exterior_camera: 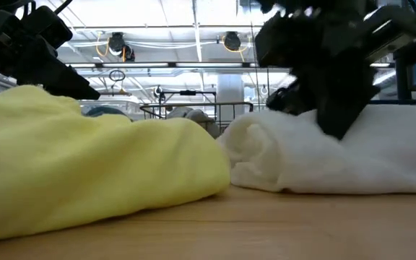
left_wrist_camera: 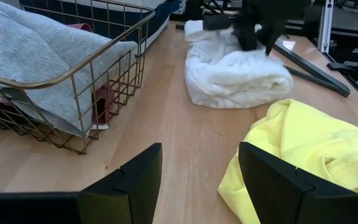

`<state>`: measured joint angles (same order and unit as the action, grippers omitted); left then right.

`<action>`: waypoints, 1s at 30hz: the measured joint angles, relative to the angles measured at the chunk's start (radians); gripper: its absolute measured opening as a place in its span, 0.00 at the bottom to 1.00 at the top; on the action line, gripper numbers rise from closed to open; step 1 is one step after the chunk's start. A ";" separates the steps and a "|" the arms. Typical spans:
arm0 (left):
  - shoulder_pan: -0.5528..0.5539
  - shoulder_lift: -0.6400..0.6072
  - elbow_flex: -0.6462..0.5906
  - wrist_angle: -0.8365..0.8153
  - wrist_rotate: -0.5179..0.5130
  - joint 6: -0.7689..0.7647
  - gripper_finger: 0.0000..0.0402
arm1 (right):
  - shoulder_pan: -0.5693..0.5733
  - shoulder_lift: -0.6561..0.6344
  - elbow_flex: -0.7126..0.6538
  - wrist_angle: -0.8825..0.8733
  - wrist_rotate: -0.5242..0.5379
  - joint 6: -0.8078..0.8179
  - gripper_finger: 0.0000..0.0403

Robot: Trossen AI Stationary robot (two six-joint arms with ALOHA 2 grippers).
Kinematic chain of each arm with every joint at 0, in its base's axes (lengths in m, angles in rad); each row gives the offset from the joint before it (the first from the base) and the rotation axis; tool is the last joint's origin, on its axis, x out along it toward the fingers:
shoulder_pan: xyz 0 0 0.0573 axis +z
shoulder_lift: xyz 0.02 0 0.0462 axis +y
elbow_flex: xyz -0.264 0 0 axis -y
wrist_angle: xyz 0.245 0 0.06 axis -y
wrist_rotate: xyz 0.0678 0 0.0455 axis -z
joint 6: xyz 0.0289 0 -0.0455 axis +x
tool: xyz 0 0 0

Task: Pick & Place Cloths
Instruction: Put the white shirt into the blue laundry organizer

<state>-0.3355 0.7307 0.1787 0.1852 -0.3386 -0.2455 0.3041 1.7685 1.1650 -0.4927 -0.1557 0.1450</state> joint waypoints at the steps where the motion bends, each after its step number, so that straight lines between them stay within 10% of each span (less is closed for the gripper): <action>1: 0.000 0.000 0.000 0.000 0.000 -0.001 0.53 | 0.001 -0.023 -0.001 -0.004 -0.001 0.000 0.09; 23: 0.000 0.000 0.000 0.000 0.000 -0.005 0.53 | -0.001 -0.516 0.004 0.254 0.090 -0.028 0.09; 30: 0.000 0.000 0.000 0.000 0.000 -0.006 0.53 | -0.001 -0.628 0.004 0.287 0.275 -0.145 0.09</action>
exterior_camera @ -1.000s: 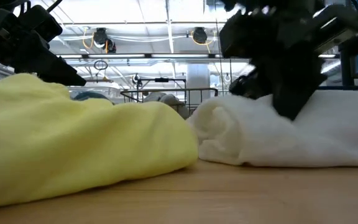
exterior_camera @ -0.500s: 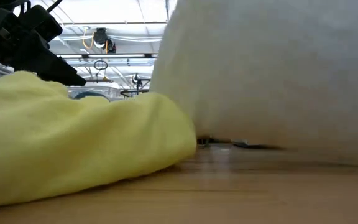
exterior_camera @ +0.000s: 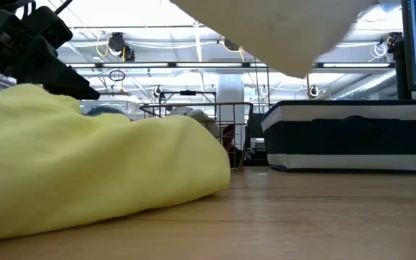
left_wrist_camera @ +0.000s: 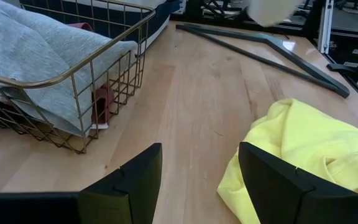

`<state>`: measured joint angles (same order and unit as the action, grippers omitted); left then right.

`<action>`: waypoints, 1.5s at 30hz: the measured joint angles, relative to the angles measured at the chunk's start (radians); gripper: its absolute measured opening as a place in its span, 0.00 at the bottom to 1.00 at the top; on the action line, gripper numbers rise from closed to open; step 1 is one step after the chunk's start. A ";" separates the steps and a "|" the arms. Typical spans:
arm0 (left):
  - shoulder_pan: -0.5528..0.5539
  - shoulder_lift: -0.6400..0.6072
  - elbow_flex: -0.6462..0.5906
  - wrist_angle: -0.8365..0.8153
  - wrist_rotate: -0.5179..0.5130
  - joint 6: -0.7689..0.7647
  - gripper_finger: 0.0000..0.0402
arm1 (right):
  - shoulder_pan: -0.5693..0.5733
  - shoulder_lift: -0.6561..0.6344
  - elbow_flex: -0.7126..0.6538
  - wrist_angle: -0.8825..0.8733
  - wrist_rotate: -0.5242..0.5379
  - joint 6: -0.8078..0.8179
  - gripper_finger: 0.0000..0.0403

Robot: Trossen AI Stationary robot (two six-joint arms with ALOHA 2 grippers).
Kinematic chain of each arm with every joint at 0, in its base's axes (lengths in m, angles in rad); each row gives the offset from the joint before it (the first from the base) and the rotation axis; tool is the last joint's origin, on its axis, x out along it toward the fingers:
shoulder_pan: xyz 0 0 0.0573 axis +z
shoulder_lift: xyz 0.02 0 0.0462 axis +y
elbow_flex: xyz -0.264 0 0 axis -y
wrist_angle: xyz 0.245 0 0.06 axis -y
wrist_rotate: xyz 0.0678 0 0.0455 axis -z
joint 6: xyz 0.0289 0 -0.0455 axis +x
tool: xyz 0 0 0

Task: Pick & Place Cloths
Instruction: Put the white shirt into the blue laundry organizer

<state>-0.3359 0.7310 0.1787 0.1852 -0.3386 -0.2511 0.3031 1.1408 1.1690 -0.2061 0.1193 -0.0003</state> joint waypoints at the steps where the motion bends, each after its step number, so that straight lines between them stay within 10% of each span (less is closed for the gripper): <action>1: 0.000 0.000 0.000 0.000 0.000 -0.001 0.53 | 0.000 -0.015 0.000 0.001 0.027 -0.018 0.09; 20: 0.000 0.000 0.000 0.000 0.000 0.002 0.53 | 0.000 -0.250 0.002 0.136 0.598 -0.476 0.09; 36: 0.001 0.000 0.000 0.000 0.000 0.009 0.53 | -0.002 -0.223 0.002 0.127 1.292 -0.968 0.09; 45: 0.000 0.000 0.000 0.000 0.000 0.005 0.53 | -0.060 -0.182 0.002 0.097 1.321 -0.988 0.09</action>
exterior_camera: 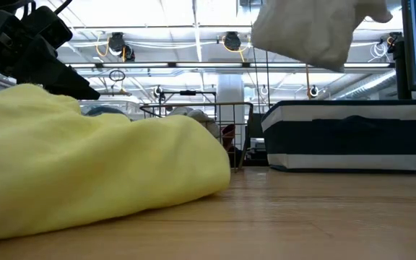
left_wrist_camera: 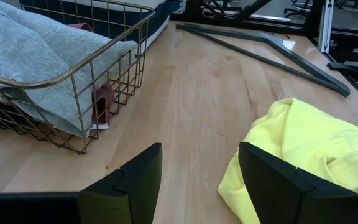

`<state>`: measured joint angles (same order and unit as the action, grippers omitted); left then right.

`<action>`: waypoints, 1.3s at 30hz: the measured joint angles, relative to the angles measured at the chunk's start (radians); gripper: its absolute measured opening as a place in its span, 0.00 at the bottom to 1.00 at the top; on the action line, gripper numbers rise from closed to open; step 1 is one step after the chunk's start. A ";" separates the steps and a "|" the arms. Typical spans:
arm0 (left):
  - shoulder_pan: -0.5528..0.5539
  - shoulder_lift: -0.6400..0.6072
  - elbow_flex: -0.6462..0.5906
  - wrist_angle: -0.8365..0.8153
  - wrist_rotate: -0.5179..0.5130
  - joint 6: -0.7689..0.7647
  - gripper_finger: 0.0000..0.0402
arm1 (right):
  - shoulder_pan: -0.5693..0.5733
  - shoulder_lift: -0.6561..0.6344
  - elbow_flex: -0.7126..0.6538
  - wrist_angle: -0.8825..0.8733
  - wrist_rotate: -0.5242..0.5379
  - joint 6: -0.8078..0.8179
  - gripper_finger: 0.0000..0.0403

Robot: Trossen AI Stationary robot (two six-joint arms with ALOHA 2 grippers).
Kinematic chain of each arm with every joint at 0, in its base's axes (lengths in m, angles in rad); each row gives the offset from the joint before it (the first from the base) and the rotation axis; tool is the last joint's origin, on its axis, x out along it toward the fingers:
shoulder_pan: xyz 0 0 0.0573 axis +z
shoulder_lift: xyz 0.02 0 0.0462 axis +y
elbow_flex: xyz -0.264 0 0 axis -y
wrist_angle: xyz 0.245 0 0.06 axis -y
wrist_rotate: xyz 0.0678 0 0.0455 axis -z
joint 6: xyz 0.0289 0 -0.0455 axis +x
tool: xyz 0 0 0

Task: Pick & Place Cloths
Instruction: Put the white shirt into the blue laundry organizer

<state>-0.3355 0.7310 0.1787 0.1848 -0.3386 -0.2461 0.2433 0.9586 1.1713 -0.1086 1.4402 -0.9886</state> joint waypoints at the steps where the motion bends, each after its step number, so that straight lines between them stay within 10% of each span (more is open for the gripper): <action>1: 0.000 0.000 0.000 0.000 0.000 -0.001 0.53 | -0.010 0.005 0.000 -0.003 0.000 0.000 0.09; 17: 0.000 0.000 0.000 0.000 0.000 -0.001 0.53 | -0.169 0.028 0.000 -0.085 -0.001 0.024 0.09; 32: 0.000 0.000 0.000 0.000 0.000 -0.001 0.53 | -0.329 0.036 -0.002 -0.698 -0.184 0.649 0.09; 39: 0.000 0.000 0.000 0.000 0.000 -0.001 0.53 | -0.395 0.040 -0.169 -0.647 -0.223 0.687 0.09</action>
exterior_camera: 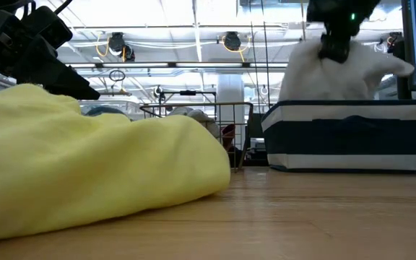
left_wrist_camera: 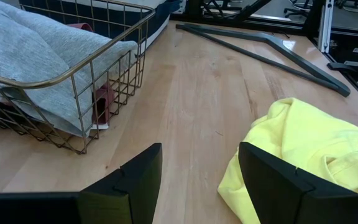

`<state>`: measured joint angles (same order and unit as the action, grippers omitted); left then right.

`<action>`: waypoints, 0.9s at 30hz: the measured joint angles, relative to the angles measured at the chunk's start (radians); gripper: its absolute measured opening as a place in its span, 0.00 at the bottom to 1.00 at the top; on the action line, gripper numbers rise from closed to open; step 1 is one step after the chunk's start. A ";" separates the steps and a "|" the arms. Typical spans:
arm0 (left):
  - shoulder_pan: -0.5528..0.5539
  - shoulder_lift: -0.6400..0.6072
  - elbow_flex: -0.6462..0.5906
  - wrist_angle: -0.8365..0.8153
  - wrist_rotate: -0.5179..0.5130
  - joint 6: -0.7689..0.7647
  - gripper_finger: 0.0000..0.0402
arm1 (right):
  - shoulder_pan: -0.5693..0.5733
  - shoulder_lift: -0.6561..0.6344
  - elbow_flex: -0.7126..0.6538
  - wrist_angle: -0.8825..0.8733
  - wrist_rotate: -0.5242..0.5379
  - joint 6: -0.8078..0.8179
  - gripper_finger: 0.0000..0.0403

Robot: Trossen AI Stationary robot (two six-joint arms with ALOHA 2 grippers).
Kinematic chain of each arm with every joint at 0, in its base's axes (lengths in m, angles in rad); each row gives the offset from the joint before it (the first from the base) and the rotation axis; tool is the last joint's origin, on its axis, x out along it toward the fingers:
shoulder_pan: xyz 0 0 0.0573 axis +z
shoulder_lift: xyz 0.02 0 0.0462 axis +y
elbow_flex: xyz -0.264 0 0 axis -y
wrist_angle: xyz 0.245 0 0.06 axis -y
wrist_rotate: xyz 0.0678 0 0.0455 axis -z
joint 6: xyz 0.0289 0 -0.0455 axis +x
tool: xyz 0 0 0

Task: Pick & Place Cloths
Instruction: Put the white shirt into the blue laundry organizer

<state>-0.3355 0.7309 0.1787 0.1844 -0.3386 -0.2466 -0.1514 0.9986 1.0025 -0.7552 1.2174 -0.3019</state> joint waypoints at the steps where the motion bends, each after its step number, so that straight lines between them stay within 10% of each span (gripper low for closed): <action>1: 0.000 0.000 0.000 0.000 0.000 0.002 0.53 | -0.011 0.000 -0.034 0.027 -0.025 0.000 0.09; 12: 0.000 0.000 0.000 0.000 0.000 0.003 0.53 | -0.106 0.003 -0.382 0.414 -0.328 0.010 0.09; 27: 0.000 0.000 0.000 0.001 -0.002 0.003 0.53 | -0.223 0.004 -0.492 0.446 -0.706 0.133 0.16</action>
<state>-0.3355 0.7311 0.1787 0.1852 -0.3408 -0.2439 -0.3739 1.0023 0.5110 -0.3092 0.5110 -0.1688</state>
